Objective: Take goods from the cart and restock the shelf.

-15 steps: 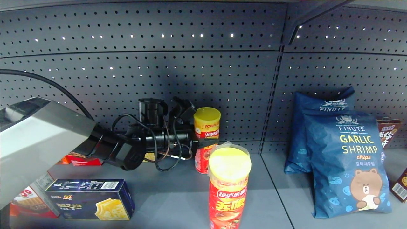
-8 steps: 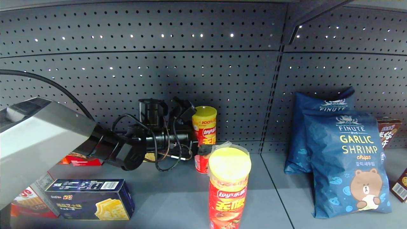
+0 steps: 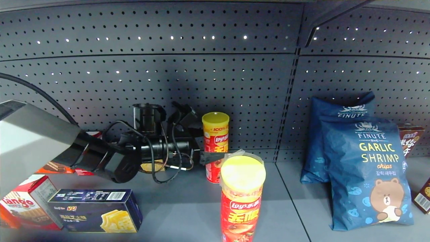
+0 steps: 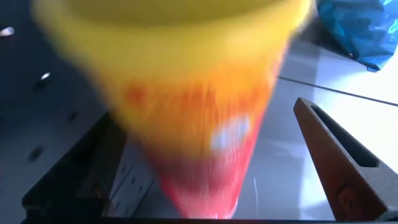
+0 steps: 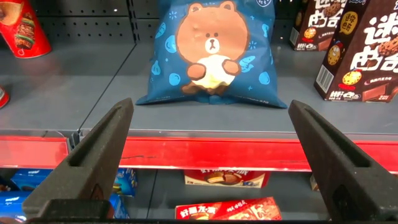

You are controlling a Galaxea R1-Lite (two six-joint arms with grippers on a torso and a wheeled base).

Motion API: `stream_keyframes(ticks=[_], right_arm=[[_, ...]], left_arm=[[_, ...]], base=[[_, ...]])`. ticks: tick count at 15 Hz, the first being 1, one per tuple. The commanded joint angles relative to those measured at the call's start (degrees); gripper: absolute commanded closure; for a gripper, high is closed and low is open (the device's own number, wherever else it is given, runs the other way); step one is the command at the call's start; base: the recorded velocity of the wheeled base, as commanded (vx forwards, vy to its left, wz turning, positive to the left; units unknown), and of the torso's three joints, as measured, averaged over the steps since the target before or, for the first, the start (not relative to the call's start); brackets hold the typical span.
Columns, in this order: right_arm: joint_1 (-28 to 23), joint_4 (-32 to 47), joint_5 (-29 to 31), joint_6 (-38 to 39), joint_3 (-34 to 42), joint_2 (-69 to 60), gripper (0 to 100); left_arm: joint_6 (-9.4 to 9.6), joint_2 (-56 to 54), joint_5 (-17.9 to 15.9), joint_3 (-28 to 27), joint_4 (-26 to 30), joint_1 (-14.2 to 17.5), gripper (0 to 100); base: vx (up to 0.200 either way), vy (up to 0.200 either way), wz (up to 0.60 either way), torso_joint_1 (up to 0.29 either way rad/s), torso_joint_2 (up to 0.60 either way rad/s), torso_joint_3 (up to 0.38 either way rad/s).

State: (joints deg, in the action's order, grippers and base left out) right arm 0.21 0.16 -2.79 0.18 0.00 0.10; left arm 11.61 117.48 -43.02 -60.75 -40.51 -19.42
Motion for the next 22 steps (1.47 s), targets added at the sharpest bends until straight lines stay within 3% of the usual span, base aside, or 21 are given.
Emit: stream_keyframes(ticks=[1, 2, 3, 5, 6, 7, 8, 18, 19, 21, 22], right_arm=[[0.06, 0.02, -0.02, -0.01, 0.00, 0.08, 0], [0.06, 0.02, -0.02, -0.01, 0.00, 0.08, 0], [-0.03, 0.02, -0.02, -0.01, 0.00, 0.08, 0], [0.06, 0.02, -0.02, -0.01, 0.00, 0.17, 0], [0.06, 0.02, -0.02, -0.01, 0.00, 0.08, 0], [-0.03, 0.02, -0.02, -0.01, 0.00, 0.08, 0], [0.06, 0.02, -0.02, -0.01, 0.00, 0.08, 0], [-0.03, 0.02, -0.02, -0.01, 0.00, 0.08, 0], [-0.03, 0.02, -0.02, -0.01, 0.00, 0.08, 0], [0.06, 0.02, -0.02, -0.01, 0.00, 0.08, 0], [0.06, 0.02, -0.02, -0.01, 0.00, 0.17, 0]], left_arm=[[0.26, -3.66, 0.13, 2.56, 0.17, 1.23, 0], [0.44, -4.45, 1.01, 3.35, 0.17, 1.23, 0], [0.52, -5.51, 4.00, 4.06, -0.27, 0.87, 0], [1.67, -7.44, 14.10, 4.23, -0.27, -0.44, 0], [3.78, -7.97, 18.06, 4.23, -0.27, -0.62, 0], [5.27, -8.41, 18.32, 4.32, -0.36, -0.36, 0], [5.62, -9.55, 18.32, 4.76, -0.18, -0.27, 0], [5.45, -15.97, 18.41, 10.30, 0.17, -0.71, 0], [5.80, -15.97, 18.59, 13.37, -0.27, -0.62, 0], [6.24, -15.97, 18.67, 14.25, -0.36, -0.53, 0], [9.22, -15.79, 19.82, 14.69, -0.01, -0.18, 0]], base=[[0.000, 0.000, 0.00, 0.000, 0.00, 0.000], [0.000, 0.000, 0.00, 0.000, 0.00, 0.000], [0.000, 0.000, 0.00, 0.000, 0.00, 0.000], [0.000, 0.000, 0.00, 0.000, 0.00, 0.000], [0.000, 0.000, 0.00, 0.000, 0.00, 0.000], [0.000, 0.000, 0.00, 0.000, 0.00, 0.000], [0.000, 0.000, 0.00, 0.000, 0.00, 0.000], [0.000, 0.000, 0.00, 0.000, 0.00, 0.000], [0.000, 0.000, 0.00, 0.000, 0.00, 0.000], [0.000, 0.000, 0.00, 0.000, 0.00, 0.000], [0.000, 0.000, 0.00, 0.000, 0.00, 0.000]])
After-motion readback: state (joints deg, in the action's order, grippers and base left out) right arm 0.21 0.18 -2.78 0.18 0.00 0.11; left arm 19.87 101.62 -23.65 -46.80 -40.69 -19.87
